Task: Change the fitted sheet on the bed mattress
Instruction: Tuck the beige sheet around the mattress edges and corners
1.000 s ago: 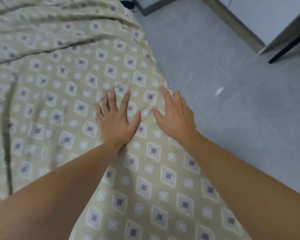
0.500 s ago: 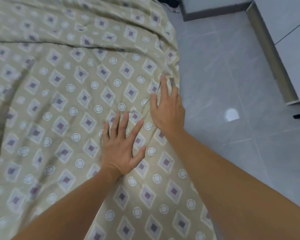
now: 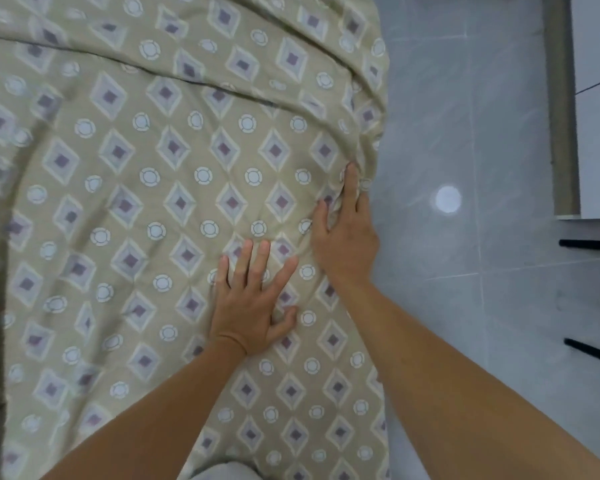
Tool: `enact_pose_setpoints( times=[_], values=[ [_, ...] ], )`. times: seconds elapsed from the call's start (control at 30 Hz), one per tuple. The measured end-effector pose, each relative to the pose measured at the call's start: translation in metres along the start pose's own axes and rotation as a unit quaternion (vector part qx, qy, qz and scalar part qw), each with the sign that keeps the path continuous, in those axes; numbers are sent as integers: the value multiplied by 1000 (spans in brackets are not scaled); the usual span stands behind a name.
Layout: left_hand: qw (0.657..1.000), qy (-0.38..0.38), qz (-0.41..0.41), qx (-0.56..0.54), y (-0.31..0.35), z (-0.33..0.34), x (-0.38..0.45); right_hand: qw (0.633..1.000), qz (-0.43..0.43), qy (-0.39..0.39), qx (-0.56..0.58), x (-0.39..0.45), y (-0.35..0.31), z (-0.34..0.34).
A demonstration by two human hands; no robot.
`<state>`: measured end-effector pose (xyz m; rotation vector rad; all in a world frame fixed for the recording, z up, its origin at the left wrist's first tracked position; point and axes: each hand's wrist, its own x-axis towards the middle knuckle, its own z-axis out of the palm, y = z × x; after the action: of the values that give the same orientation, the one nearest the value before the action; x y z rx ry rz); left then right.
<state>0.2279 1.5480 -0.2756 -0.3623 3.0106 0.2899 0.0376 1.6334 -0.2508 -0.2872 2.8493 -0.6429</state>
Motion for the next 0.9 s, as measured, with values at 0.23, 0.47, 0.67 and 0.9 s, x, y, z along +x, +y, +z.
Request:
enact_pose_setpoints(
  times=[0.23,0.47,0.67,0.9],
  values=[
    [1000,-14,-5,-6,2,-3,2,999,22,-27,1,1,1,2],
    [999,12,-29,-19,5,-23,15,998,14,-64,4,3,10,1],
    [982,73,-165,-55,-15,-71,165,988,-64,-113,83,38,12,-23],
    [936,118,-326,-62,-121,-84,365,969,-239,19,53,260,-79,-10]
  ],
)
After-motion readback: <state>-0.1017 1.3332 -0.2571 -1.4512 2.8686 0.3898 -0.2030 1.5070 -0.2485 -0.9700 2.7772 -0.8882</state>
